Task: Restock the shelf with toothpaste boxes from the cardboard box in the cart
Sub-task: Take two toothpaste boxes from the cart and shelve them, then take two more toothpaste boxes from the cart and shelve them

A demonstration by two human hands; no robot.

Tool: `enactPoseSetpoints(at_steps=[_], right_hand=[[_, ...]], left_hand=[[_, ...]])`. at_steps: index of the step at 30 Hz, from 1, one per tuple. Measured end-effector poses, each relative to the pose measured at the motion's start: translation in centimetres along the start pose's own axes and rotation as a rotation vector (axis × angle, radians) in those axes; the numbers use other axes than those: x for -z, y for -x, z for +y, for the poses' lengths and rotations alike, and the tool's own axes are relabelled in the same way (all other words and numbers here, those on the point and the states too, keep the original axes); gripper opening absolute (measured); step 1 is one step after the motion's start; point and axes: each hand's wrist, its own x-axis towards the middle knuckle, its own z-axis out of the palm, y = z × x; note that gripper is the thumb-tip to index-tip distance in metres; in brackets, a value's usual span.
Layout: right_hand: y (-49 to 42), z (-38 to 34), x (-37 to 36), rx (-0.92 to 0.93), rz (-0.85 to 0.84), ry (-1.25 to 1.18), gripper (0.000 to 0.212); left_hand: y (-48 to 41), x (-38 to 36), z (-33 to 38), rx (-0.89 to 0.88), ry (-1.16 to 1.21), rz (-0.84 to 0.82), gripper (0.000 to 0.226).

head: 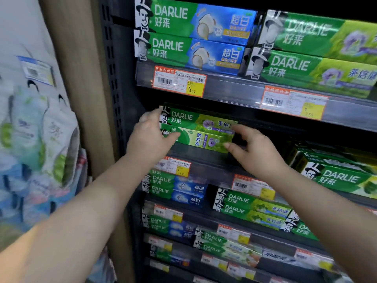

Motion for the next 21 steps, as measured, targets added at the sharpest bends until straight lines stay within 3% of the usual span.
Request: enactPoseSetpoints(at_steps=[3, 7, 10, 21], right_hand=[[2.2, -2.8, 0.1, 0.140, -0.030, -0.002, 0.048], [5.0, -6.4, -1.7, 0.278, -0.176, -0.043, 0.049], [6.4, -10.1, -3.9, 0.340, -0.298, -0.089, 0.049], [9.8, -28.5, -17.9, 0.534, -0.606, -0.150, 0.054]], left_hand=[[3.6, 2.5, 0.3, 0.019, 0.023, -0.042, 0.054], [8.5, 6.3, -2.1, 0.194, -0.035, -0.135, 0.038], [11.6, 10.0, -5.7, 0.309, -0.176, -0.215, 0.043], [19.7, 26.3, -22.8, 0.654, -0.431, -0.229, 0.051]])
